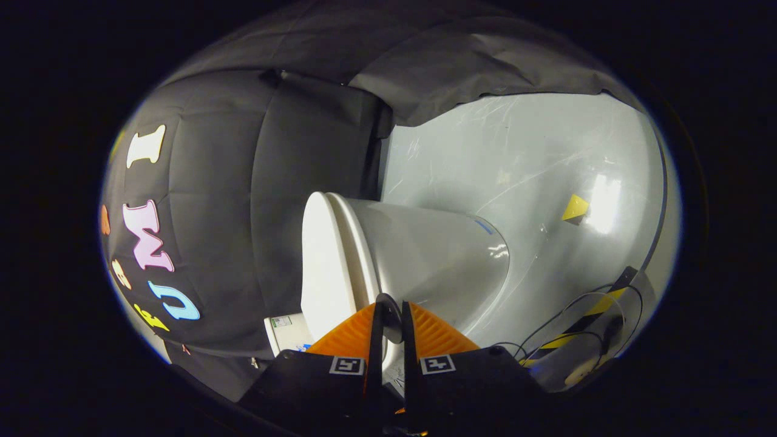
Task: Open the toilet lid.
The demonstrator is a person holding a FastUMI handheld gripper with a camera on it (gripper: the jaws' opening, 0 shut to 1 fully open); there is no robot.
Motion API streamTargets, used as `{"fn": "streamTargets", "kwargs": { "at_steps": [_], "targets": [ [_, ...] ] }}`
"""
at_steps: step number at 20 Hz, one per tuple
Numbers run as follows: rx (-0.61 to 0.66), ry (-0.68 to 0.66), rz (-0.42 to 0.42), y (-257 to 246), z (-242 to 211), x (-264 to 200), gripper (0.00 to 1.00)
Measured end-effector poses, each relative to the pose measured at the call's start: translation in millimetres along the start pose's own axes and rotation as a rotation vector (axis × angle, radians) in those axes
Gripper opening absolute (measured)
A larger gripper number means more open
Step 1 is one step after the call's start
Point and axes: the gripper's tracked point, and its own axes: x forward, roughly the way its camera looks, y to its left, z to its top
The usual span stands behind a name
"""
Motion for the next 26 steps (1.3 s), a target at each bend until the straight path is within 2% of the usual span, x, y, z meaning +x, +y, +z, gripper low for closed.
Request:
{"fn": "streamTargets", "kwargs": {
  "at_steps": [7,15,22,26],
  "targets": [
    [-0.042,-0.013,0.024,10.5,0.9,-2.6,0.16],
    [-0.130,-0.109,0.037,39.5,2.5,-19.2,0.14],
    [-0.311,-0.201,0.011,101.0,-10.0,-53.8,0.14],
    [-0.441,-0.250,0.028,149.3,-26.4,-77.5,0.14]
  ]
}}
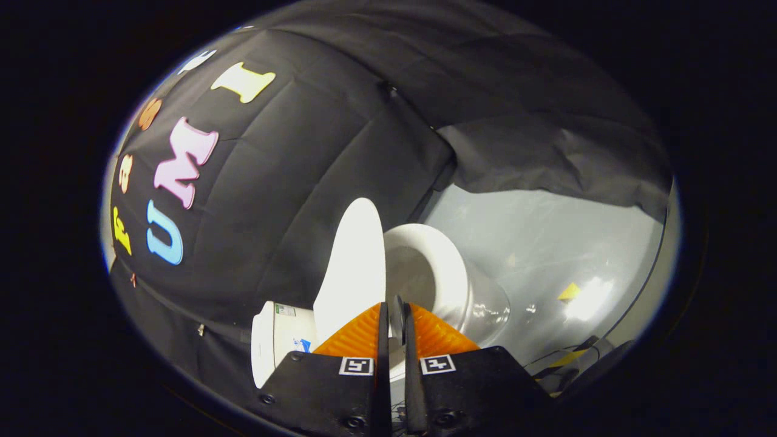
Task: Open the toilet lid.
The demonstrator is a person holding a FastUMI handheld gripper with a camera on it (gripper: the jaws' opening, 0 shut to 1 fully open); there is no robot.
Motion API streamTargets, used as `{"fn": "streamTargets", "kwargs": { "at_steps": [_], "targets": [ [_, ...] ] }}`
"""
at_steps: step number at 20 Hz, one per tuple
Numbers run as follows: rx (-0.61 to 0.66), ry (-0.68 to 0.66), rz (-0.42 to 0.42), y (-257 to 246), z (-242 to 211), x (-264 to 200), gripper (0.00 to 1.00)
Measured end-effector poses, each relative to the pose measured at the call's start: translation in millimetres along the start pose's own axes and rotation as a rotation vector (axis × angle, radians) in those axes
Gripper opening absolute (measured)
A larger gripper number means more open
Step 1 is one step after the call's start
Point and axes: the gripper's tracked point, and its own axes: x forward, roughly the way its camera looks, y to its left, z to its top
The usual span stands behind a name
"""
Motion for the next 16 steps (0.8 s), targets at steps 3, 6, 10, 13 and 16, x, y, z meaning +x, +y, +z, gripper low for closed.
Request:
{"fn": "streamTargets", "kwargs": {
  "at_steps": [3,6,10,13,16],
  "targets": [
    [-0.096,-0.045,0.024,41.5,3.3,-14.3,0.14],
    [-0.213,-0.081,0.031,80.6,1.5,-30.8,0.14],
    [-0.354,-0.122,0.035,129.7,-9.3,-54.2,0.14],
    [-0.445,-0.159,0.024,160.2,-17.7,-62.6,0.14],
    [-0.519,-0.188,0.012,186.7,-26.9,-70.5,0.14]
  ]
}}
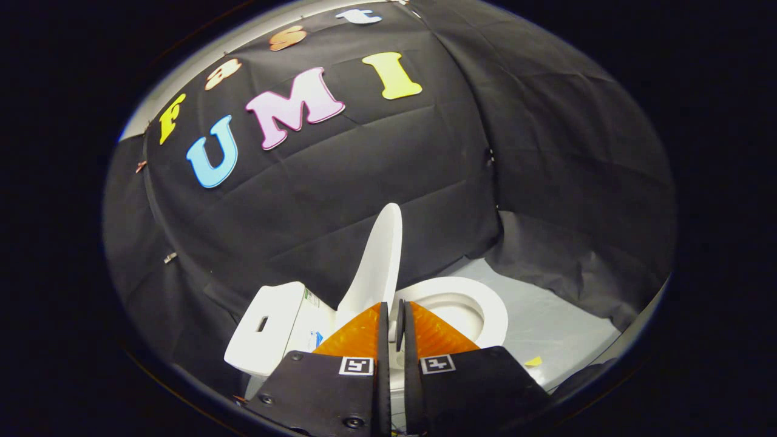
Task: Open the toilet lid.
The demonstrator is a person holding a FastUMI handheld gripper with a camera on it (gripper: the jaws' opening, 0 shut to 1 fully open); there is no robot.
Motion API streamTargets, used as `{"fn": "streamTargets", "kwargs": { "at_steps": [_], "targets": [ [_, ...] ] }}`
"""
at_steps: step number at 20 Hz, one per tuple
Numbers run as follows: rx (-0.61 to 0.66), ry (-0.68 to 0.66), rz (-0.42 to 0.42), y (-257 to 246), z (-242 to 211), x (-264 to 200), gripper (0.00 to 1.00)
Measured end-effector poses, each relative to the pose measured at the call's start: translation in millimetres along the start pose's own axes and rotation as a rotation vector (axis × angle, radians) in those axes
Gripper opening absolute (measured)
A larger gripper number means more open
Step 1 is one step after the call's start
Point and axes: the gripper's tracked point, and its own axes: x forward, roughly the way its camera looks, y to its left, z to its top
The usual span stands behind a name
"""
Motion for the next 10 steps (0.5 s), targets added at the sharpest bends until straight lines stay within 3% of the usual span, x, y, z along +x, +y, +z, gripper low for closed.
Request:
{"fn": "streamTargets", "kwargs": {
  "at_steps": [10],
  "targets": [
    [-0.232,-0.080,0.000,87.7,5.3,-28.3,0.14]
  ]
}}
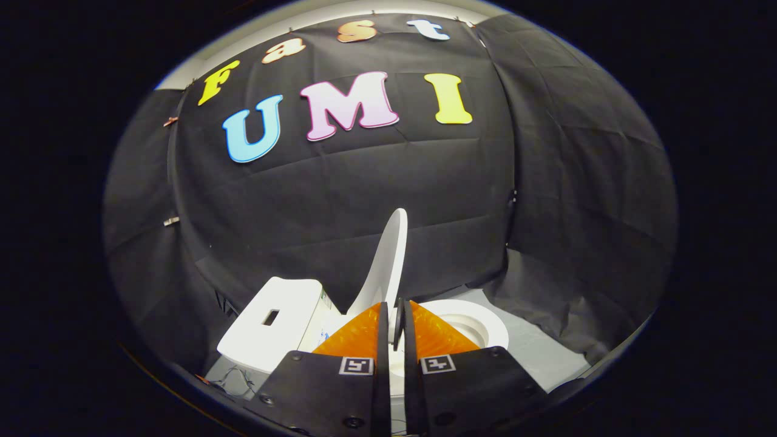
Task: Open the toilet lid.
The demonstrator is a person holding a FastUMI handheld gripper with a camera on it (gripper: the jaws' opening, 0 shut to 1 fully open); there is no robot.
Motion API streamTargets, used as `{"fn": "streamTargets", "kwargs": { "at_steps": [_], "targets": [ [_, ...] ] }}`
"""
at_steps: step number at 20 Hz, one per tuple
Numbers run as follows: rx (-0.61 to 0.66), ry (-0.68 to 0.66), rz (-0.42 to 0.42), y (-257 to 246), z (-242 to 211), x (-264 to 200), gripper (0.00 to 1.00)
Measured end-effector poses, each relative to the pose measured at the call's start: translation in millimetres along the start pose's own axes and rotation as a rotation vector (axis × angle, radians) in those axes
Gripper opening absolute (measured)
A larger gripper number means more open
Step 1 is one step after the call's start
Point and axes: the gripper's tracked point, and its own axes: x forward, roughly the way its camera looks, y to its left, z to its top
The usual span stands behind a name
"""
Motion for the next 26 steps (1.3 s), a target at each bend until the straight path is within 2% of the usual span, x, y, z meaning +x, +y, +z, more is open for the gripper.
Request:
{"fn": "streamTargets", "kwargs": {
  "at_steps": [11,21,26],
  "targets": [
    [-0.180,-0.055,0.075,103.8,11.6,-11.7,0.14],
    [-0.228,-0.059,0.180,180.3,-3.2,-18.1,0.19],
    [-0.262,-0.050,0.201,202.5,-12.0,-19.4,0.19]
  ]
}}
